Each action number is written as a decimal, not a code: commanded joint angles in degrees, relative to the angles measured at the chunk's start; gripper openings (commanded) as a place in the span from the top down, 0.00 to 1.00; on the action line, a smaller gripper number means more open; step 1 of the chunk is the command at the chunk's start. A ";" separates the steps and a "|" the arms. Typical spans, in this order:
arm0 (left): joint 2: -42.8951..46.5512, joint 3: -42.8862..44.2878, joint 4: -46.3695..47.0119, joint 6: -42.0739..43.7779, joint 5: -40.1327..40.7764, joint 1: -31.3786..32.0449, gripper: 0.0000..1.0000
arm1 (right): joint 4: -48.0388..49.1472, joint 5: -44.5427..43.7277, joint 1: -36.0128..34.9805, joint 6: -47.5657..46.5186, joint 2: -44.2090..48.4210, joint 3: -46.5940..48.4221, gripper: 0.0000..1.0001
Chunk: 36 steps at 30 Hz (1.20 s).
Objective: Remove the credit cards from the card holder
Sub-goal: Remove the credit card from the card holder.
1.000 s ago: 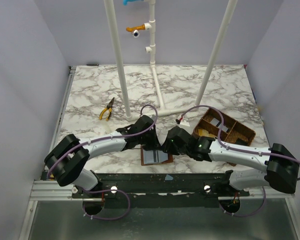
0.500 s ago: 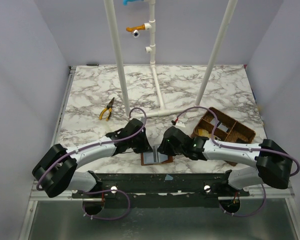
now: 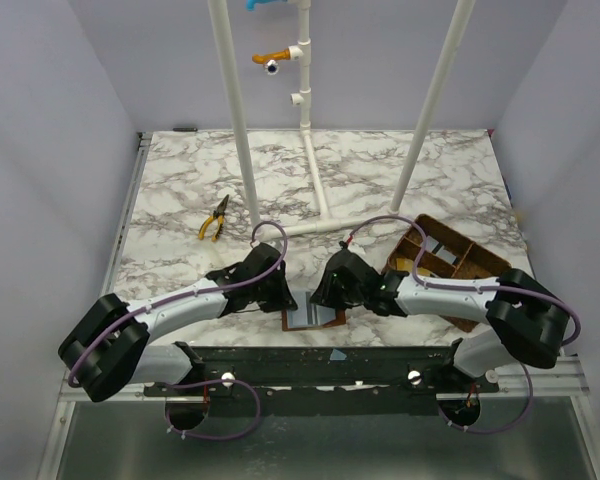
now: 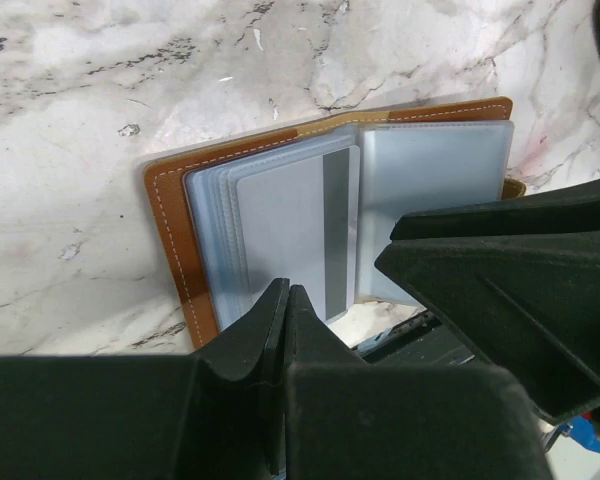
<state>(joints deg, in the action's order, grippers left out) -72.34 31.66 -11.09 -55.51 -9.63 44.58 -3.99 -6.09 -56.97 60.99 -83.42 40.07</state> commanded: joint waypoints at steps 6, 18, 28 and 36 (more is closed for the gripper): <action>0.29 -1.09 -1.36 1.54 3.43 -0.37 1.00 | 6.84 4.39 1.15 0.71 -3.02 -3.81 0.72; -2.75 -0.53 0.10 1.98 2.77 -0.21 1.00 | 13.98 8.33 3.07 2.55 -3.86 -8.57 0.75; -4.96 0.38 0.19 1.72 2.43 0.76 1.00 | 23.78 13.47 5.61 5.12 -3.86 -13.93 0.77; -5.79 0.43 -0.94 0.37 3.66 1.07 1.00 | 26.63 14.44 7.34 6.23 -2.52 -16.31 0.80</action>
<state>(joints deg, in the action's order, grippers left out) -76.44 32.42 -9.06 -54.74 -8.16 45.23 20.51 7.03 -50.46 66.43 -86.21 25.36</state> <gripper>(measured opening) 0.009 0.202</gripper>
